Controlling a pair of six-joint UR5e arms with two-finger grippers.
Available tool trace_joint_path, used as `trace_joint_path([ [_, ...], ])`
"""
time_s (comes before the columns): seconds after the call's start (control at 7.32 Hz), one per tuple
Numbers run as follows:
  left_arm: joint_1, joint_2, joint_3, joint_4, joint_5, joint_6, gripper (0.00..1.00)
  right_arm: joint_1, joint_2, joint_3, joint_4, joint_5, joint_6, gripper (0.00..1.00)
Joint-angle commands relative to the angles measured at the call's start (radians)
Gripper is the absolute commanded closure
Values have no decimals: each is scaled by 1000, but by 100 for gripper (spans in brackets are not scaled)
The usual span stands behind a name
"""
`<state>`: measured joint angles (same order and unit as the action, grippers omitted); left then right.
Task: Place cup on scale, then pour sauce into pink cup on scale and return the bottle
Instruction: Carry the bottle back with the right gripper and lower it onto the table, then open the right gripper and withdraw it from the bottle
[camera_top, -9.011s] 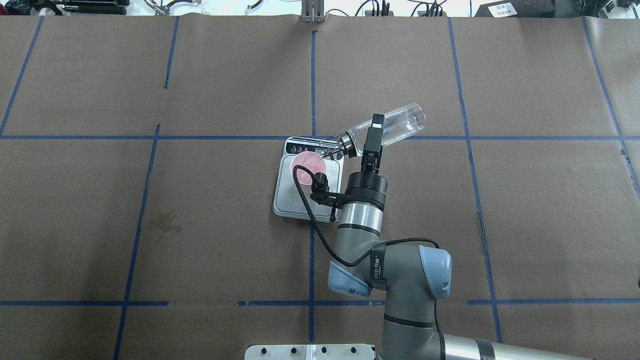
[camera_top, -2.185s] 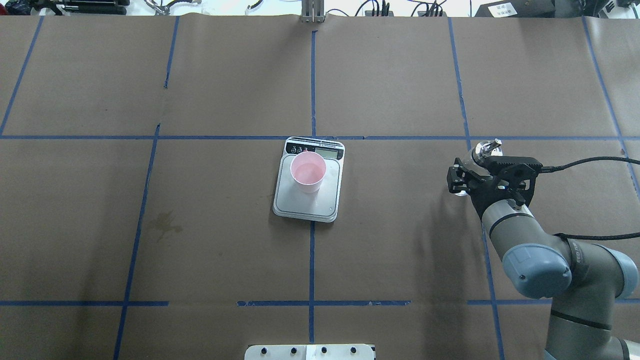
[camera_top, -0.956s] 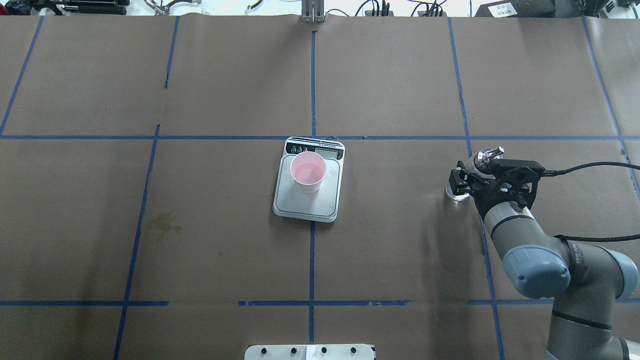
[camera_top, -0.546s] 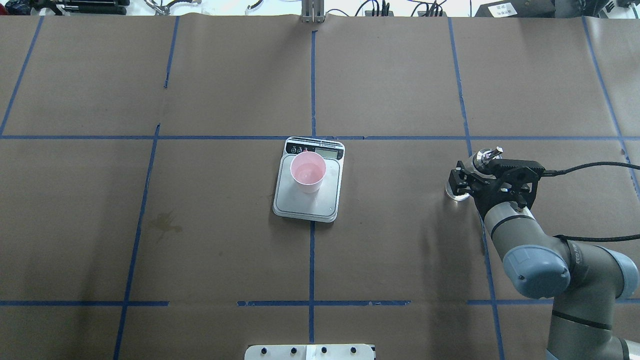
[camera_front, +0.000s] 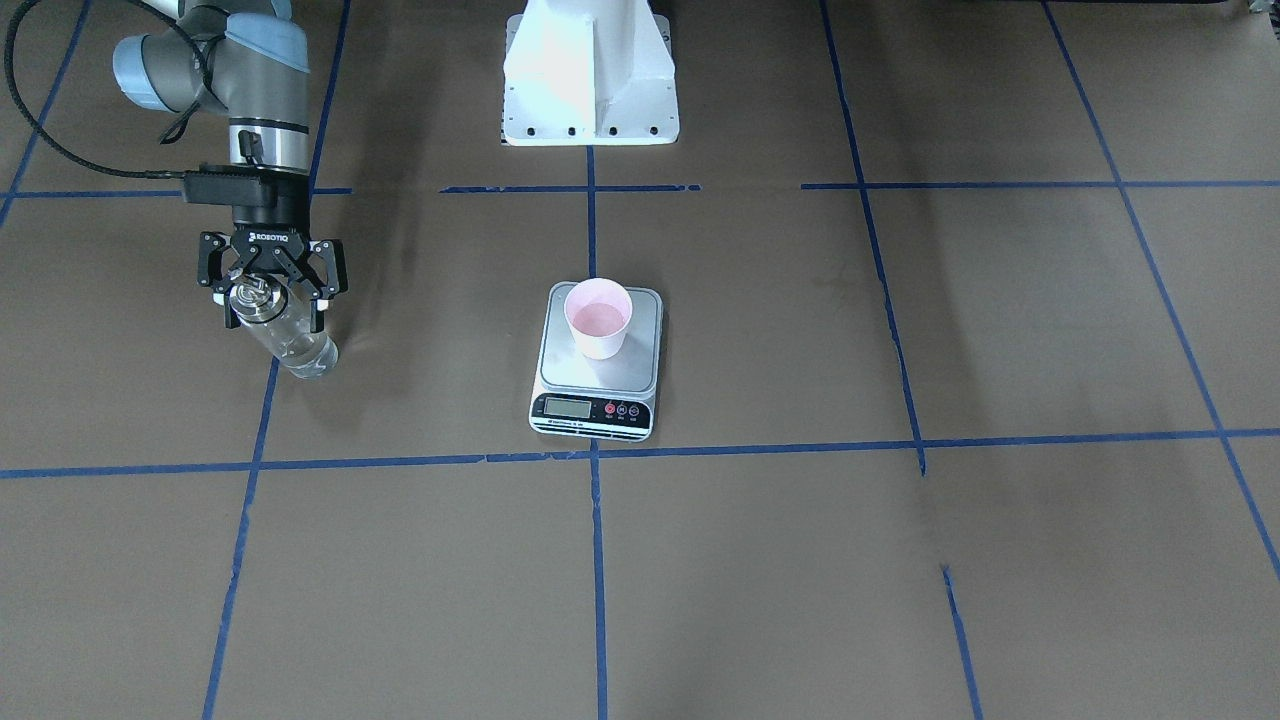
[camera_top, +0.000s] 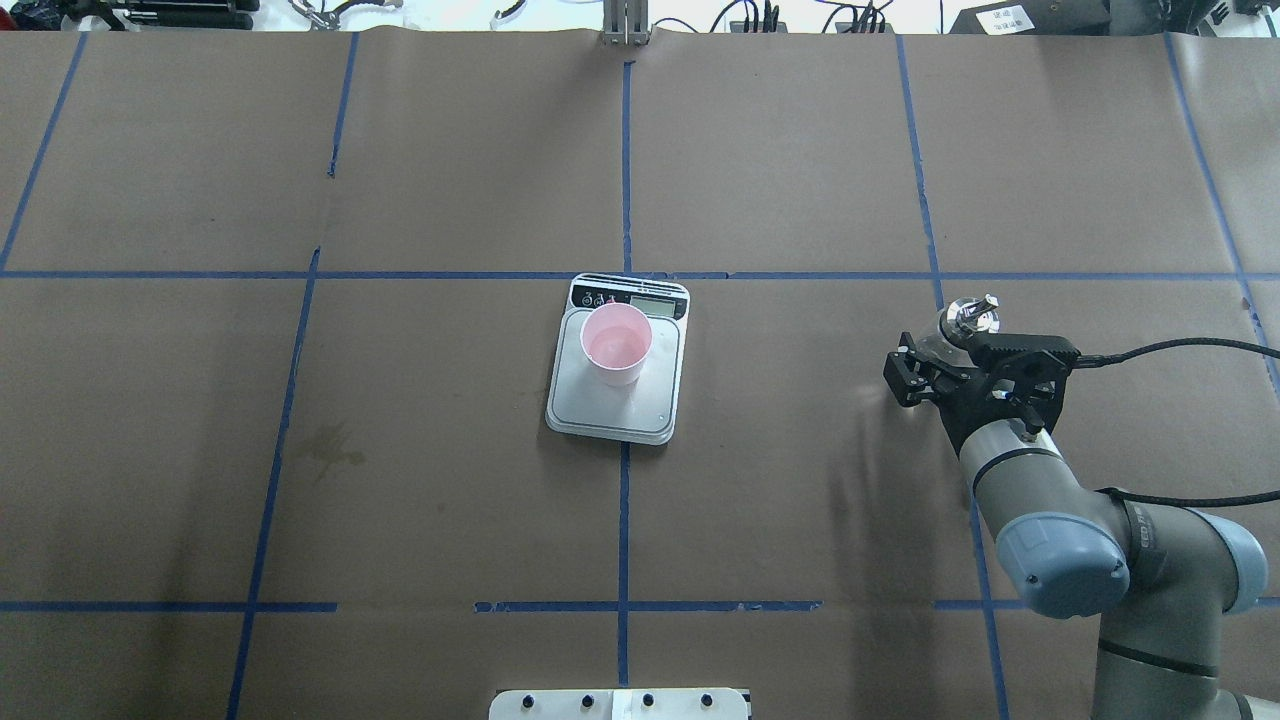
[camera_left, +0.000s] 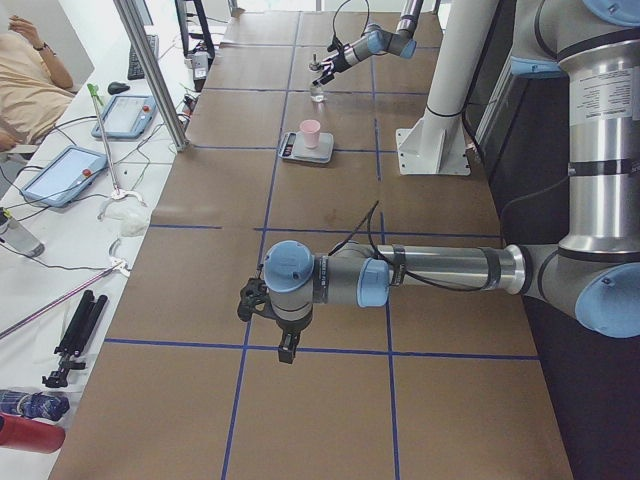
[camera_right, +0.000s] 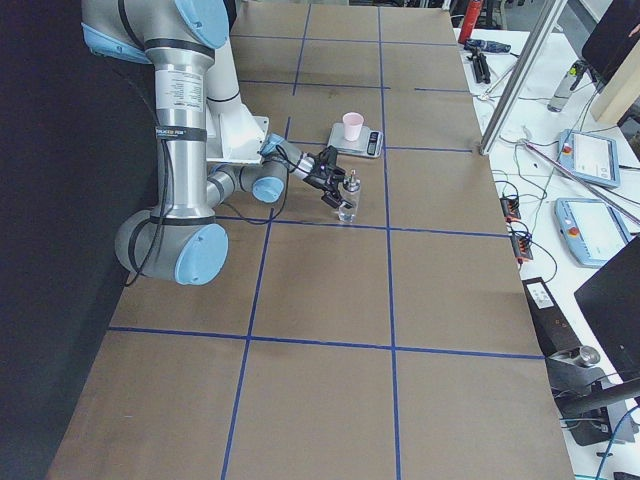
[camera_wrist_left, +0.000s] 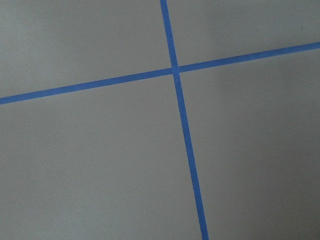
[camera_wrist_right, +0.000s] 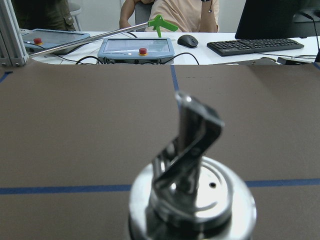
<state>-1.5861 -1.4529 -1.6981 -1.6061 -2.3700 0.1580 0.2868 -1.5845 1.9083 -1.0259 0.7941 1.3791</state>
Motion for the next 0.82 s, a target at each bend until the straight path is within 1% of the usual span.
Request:
trace_joint_path([
  [0.0,0,0,0,0,0,0,0,-60,-14,0,0,-73,2,0],
  [0.41,0,0,-2,0,0,0,0,-136,-77,0,1,-140,55,0],
  [0.68,0,0,-2,0,0,0,0,-150,-158,9,3,-150,61,0],
])
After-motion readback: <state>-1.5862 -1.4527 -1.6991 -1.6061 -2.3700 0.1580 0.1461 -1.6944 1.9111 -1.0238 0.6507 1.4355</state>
